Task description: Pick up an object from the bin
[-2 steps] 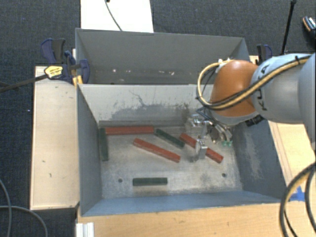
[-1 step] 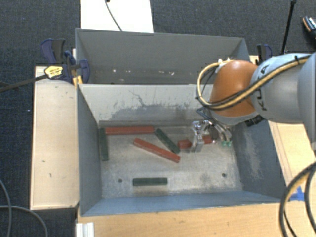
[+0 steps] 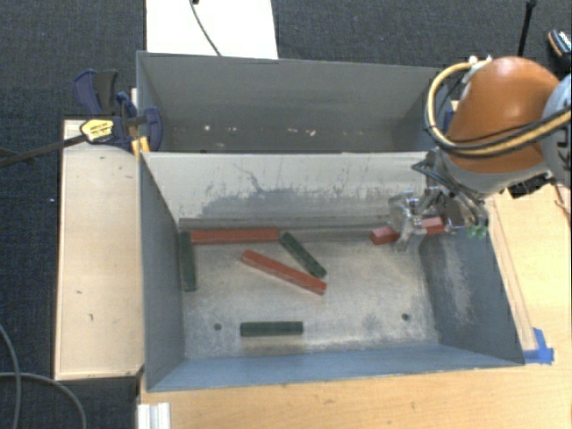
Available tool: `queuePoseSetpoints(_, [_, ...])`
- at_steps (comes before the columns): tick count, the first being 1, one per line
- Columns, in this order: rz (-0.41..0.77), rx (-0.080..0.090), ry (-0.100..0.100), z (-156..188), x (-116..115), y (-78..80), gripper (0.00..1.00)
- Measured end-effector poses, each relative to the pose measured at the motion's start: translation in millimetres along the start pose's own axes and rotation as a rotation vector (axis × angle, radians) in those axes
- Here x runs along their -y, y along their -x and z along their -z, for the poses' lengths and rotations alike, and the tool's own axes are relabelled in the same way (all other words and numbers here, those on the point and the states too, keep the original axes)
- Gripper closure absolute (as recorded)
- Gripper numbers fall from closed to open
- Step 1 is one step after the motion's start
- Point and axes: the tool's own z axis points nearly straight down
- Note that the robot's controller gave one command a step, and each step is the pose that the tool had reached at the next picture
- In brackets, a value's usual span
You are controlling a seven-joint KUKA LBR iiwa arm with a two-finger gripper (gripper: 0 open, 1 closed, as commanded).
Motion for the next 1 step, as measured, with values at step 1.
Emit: queuePoseSetpoints(1, [-0.003,-0.003,0.000,29.6,17.0,-11.4,1.00])
